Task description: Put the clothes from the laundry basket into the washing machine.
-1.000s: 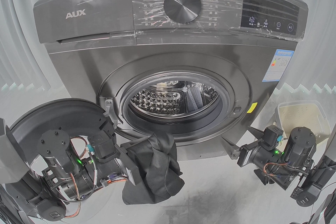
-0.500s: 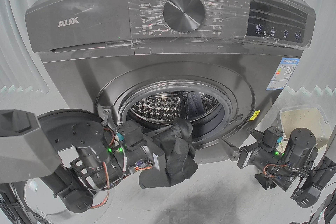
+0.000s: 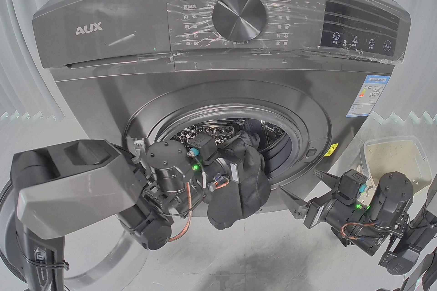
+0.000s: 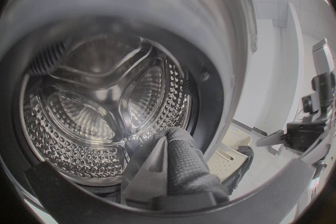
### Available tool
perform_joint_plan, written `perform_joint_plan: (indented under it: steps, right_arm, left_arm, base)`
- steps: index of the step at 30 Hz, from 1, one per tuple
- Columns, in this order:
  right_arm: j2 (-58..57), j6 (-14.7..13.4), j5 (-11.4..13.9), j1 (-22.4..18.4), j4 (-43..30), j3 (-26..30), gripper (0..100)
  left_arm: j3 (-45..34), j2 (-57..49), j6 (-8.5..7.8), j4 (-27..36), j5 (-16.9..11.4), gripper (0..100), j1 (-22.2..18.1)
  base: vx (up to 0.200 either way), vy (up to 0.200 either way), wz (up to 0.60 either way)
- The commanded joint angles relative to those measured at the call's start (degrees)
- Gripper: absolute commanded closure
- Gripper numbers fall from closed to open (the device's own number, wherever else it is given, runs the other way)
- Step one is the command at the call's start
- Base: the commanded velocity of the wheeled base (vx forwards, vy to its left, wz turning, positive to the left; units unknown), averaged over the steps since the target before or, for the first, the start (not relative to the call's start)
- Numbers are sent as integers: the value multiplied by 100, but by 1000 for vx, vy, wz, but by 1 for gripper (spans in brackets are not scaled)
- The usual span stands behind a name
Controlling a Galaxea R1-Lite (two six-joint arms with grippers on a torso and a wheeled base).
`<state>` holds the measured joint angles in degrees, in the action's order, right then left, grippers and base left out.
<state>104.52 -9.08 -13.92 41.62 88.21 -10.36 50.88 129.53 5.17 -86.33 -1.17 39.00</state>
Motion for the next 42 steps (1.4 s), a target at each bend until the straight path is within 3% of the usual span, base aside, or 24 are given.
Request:
perform_joint_plan:
  steps: [1,7,10,13,18,21,33,42]
  right_arm:
    - [-116,3,-5,74,3,17,0]
    - [-107,3,3,74,3,17,0]
    - [-81,-6,12,83,3,17,0]
    - [-81,-6,3,83,3,17,0]
    - [-99,-15,12,66,3,52,0]
    - [-81,-15,12,39,3,52,0]
    - [33,-15,21,74,3,43,0]
    - [60,-32,21,74,3,52,0]
  left_arm:
    - [800,855,46,363,91,100,-77]
    - [1407,1110,54,644,135,100,-156]
    - [1829,1172,81,1233,143,100,-173]
    - [1987,1180,169,1505,152,100,-173]
    - [2119,1154,529,1813,179,100,-200]
    - [2119,1119,582,1778,179,100,-208]
    - [3323,1277,573,2780,187,100,-991]
    - [4571,2130,529,3008,231,100,-1026]
  base:
    - [0,0,0]
    - [0,0,0]
    - [0,0,0]
    - [0,0,0]
    - [0,0,0]
    - [0,0,0]
    - [0,0,0]
    - [0,0,0]
